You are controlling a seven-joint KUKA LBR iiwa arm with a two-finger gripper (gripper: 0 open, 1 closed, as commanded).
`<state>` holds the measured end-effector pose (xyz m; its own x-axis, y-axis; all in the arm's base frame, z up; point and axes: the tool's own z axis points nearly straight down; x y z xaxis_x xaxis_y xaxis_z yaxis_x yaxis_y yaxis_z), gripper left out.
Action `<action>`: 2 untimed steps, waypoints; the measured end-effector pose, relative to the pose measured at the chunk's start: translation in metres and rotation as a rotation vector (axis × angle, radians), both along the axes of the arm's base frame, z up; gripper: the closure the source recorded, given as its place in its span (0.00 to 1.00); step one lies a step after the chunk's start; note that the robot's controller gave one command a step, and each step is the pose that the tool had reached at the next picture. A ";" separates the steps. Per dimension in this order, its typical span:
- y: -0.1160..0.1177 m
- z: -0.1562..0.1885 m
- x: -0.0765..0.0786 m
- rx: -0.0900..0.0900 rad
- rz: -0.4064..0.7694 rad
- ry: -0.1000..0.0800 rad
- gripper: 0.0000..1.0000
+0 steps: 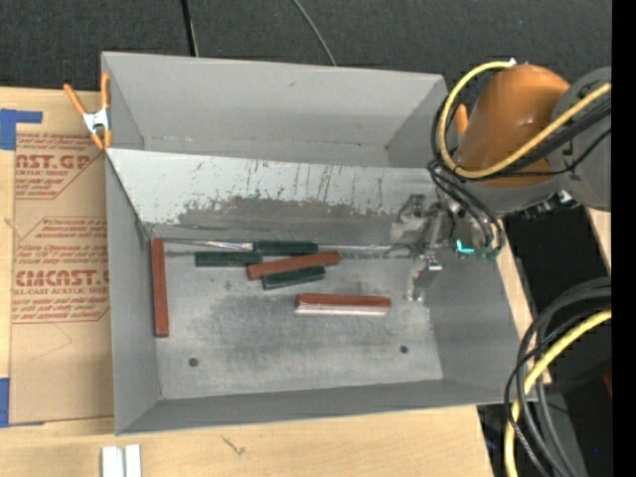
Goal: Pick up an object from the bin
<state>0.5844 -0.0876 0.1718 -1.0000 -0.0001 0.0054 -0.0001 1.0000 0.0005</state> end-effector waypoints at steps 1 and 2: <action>0.000 0.004 0.002 -0.001 0.001 -0.007 0.00; 0.038 -0.063 -0.018 0.000 -0.018 -0.012 0.00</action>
Offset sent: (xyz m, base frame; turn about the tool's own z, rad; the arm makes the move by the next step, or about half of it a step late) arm -0.0300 0.0585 -0.1018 0.0264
